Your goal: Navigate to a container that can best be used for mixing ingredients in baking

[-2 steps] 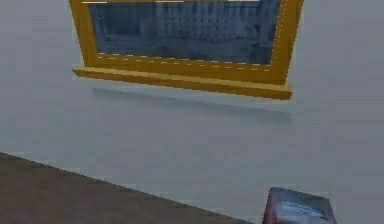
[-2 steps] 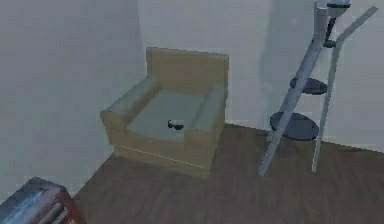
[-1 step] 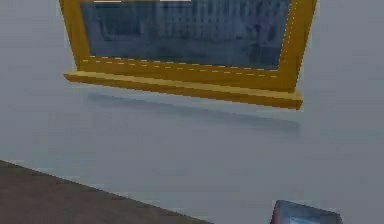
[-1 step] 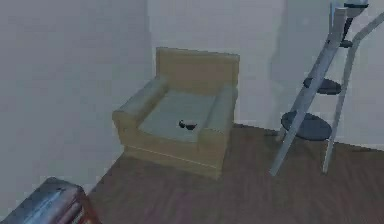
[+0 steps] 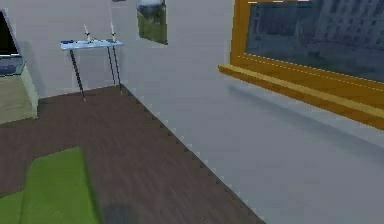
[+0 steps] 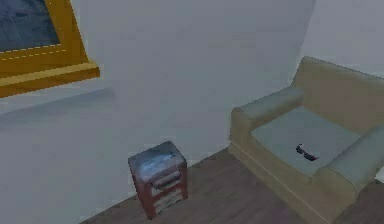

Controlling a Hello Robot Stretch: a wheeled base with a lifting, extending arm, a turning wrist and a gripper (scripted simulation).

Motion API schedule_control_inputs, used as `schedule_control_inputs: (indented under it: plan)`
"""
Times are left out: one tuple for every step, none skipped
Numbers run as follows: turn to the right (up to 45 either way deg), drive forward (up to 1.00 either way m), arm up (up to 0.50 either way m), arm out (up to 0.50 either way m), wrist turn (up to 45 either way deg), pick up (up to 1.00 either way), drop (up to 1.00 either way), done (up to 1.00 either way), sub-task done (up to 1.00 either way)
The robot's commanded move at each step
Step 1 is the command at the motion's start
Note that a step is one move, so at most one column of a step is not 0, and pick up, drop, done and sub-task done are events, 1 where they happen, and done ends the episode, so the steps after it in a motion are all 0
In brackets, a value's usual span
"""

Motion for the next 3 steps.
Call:
schedule_control_inputs:
  plan:
    - [0.0,0.35,0.0,0.0,0.0,0.0,0.0,0.0,0.0]
    - [-18.0,0.0,0.0,0.0,0.0,0.0,0.0,0.0,0.0]
    - [0.0,1.0,0.0,0.0,0.0,0.0,0.0,0.0,0.0]
